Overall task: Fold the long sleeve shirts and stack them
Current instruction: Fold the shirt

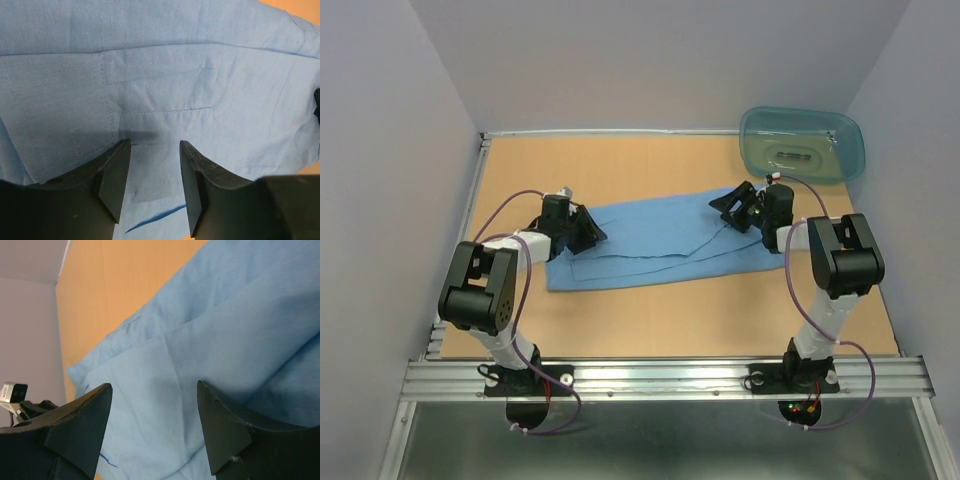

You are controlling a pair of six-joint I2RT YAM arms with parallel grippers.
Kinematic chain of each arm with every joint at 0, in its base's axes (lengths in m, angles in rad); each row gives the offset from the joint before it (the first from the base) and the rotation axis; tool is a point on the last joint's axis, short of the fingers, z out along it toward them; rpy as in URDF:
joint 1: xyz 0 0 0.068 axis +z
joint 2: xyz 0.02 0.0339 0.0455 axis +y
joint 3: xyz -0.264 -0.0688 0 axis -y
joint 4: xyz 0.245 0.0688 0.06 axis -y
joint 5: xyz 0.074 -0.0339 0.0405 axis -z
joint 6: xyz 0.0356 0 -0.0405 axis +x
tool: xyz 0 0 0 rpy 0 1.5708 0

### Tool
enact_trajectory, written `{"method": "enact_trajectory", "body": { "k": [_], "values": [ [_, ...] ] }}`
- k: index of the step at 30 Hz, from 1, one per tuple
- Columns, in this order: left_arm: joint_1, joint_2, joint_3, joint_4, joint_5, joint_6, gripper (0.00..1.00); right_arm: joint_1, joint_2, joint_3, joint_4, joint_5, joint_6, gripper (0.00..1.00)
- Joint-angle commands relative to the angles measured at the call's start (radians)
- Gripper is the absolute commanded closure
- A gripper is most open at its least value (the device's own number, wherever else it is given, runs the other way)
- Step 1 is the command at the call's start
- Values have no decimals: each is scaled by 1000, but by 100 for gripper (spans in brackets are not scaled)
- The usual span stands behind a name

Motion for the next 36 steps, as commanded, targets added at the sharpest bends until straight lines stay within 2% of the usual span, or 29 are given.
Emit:
{"method": "enact_trajectory", "body": {
  "k": [1, 4, 6, 8, 14, 17, 21, 23, 26, 33, 36],
  "values": [
    [3, -43, -39, -111, -44, 16, 44, -54, -33, -21, 40, 74, -58, 26],
    [3, -91, -1, -155, -79, 51, 42, -61, -133, 6, -135, 126, -175, 26],
    [3, -136, 30, -180, -146, 90, 36, -59, -222, 9, -227, 142, -228, 26],
    [3, -143, 121, -206, -211, 200, 31, -42, -311, 15, -355, 200, -274, 26],
    [3, -47, 295, -277, -332, 317, 19, 51, -460, 15, -677, 359, -321, 28],
    [3, 27, 360, -294, -355, 326, 22, 160, -492, 6, -771, 456, -329, 30],
    [3, 120, 415, -310, -352, 299, 25, 266, -488, -21, -812, 564, -270, 37],
    [7, 166, 433, -326, -346, 265, 26, 307, -459, -25, -810, 593, -253, 43],
    [21, 191, 424, -335, -337, 233, 26, 355, -413, -11, -815, 625, -249, 46],
    [84, 147, 312, -386, -303, 147, 27, 402, -255, 50, -792, 637, -248, 48],
    [121, 92, 204, -392, -270, 131, 27, 406, -167, 100, -777, 651, -268, 49]
  ]
}}
